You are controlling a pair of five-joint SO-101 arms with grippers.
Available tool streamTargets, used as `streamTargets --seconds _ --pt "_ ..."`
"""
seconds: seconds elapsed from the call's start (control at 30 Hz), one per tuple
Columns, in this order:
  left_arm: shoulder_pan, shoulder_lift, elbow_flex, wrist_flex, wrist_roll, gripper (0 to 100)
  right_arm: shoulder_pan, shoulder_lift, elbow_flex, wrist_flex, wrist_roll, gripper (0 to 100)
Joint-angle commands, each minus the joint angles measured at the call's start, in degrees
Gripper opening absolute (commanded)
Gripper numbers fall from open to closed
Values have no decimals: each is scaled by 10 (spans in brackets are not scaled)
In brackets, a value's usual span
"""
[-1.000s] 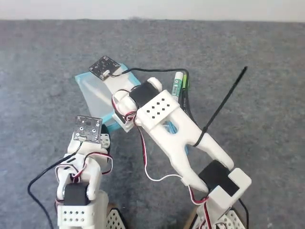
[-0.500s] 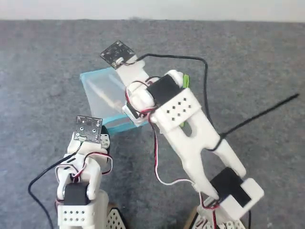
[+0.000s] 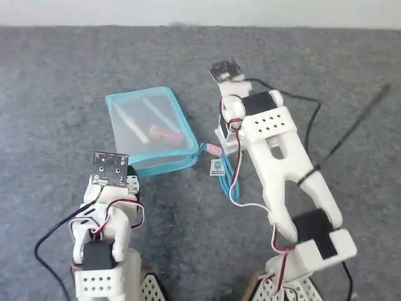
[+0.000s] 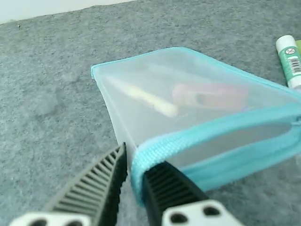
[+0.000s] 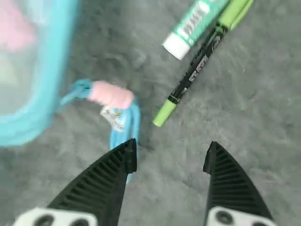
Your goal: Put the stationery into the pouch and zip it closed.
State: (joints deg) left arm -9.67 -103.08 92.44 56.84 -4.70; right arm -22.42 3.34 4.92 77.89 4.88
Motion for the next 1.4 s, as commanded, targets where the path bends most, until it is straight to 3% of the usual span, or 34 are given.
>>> streamTargets --seconds 0.0,0.53,1.0,1.23,1.37 --pt "-3 -1 -28 0 -6 11 15 18 19 -69 3 238" --pt "-5 -1 -12 -24 -6 11 33 131 18 -195 4 238" --pt "-6 -1 -11 -24 -6 12 34 180 19 -196 4 234" --pt "-6 -1 -5 -25 -7 12 65 181 22 -184 0 110" --pt "-4 -1 -2 -27 -7 12 103 177 22 -178 -49 61"
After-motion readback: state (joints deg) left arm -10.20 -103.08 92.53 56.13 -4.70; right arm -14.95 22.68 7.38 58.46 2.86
